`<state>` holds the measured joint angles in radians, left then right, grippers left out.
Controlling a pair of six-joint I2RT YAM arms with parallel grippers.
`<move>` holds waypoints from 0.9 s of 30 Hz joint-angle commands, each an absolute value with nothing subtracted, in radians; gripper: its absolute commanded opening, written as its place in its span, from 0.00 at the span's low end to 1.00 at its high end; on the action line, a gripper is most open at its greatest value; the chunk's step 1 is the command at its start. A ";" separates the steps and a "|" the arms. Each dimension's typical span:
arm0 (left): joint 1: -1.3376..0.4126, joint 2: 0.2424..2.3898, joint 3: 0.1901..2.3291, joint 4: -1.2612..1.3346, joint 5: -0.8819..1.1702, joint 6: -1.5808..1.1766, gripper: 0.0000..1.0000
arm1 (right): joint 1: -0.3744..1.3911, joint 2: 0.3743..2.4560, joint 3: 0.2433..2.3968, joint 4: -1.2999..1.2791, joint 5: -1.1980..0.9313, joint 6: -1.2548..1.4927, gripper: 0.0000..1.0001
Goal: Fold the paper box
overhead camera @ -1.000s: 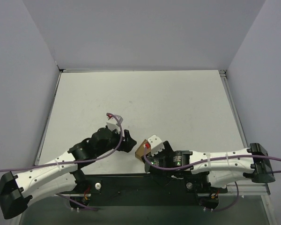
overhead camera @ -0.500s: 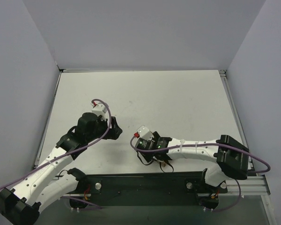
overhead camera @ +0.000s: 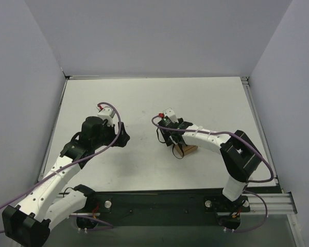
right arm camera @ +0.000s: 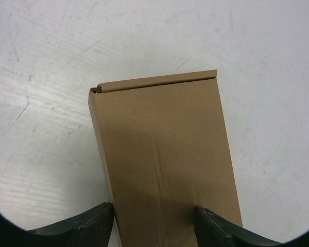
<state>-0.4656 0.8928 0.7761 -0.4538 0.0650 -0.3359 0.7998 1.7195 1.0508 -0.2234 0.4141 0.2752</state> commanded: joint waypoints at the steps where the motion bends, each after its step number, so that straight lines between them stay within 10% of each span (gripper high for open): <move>1: -0.402 0.916 0.825 -0.405 0.123 -0.290 0.90 | 0.730 1.766 1.072 -0.236 0.296 0.230 0.62; 9: -0.290 0.940 0.850 -0.347 0.225 -0.238 0.94 | 0.600 1.537 1.052 -0.190 0.114 0.256 0.86; 27: -0.236 0.882 0.819 -0.278 0.232 -0.244 0.97 | -0.037 0.922 0.798 -0.195 -0.213 0.336 0.87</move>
<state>-0.2447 0.9012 0.7898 -0.3302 0.2401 -0.2501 0.0158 1.0012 0.8139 -0.1635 -0.1650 0.3294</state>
